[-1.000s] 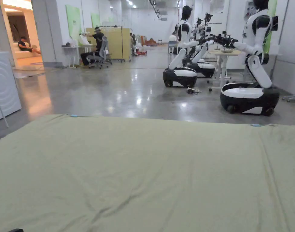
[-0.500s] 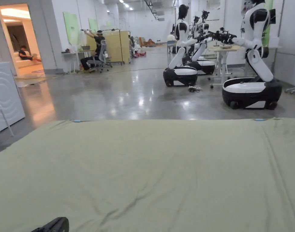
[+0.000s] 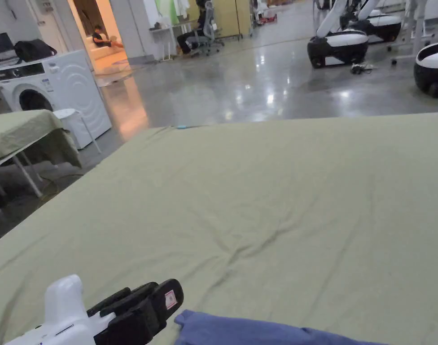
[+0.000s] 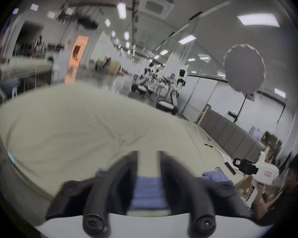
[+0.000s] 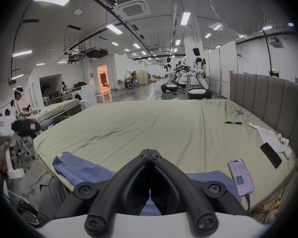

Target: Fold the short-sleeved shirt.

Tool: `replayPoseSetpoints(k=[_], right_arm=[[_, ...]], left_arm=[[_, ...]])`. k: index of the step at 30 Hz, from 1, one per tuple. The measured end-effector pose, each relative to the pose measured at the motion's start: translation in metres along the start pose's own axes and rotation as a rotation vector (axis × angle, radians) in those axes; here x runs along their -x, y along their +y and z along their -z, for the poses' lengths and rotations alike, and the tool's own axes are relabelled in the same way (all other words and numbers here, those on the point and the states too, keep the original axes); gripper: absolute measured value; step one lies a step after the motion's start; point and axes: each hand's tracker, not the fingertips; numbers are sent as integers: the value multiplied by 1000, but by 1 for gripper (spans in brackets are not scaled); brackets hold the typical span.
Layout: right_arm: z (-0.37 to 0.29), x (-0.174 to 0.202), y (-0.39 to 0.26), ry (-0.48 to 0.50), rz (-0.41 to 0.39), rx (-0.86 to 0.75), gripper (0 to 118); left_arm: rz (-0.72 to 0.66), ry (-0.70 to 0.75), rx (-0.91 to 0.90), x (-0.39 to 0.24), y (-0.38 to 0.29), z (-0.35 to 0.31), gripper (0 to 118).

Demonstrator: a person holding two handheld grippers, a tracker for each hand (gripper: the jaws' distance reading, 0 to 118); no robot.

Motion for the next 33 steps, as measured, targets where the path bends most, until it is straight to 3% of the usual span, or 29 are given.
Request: replayPoseSetpoints(k=[1,8,13,19,21,23,28,33], right_arm=[[0,-2,-3,0,13,6,0],[0,-14,-12,-14,89,54,0],[0,-23,-14,-26,128,76,0],[0,-24,-14,-28,138,89,0],[1,-23,-15,-25,137,94,0],[2,-23,-16,-21,138,102,0],[-4,-26,-14,-26,120,110,0],[-1,-33,-11,-28,127,110,0]], left_arm=[[-53,-9,31,18,-8,8,63],[-397,-58,172,102,-52,50,66],[-625,-190,203,109,-72,84,67],[-639,-220,243,89,-70,109,65],[-623,-210,245,80,-71,115,56],[-632,-185,263,76,-77,124,12],[-685,-216,126,75,-62,100,12],[-550,-147,17,88,4,56,11]])
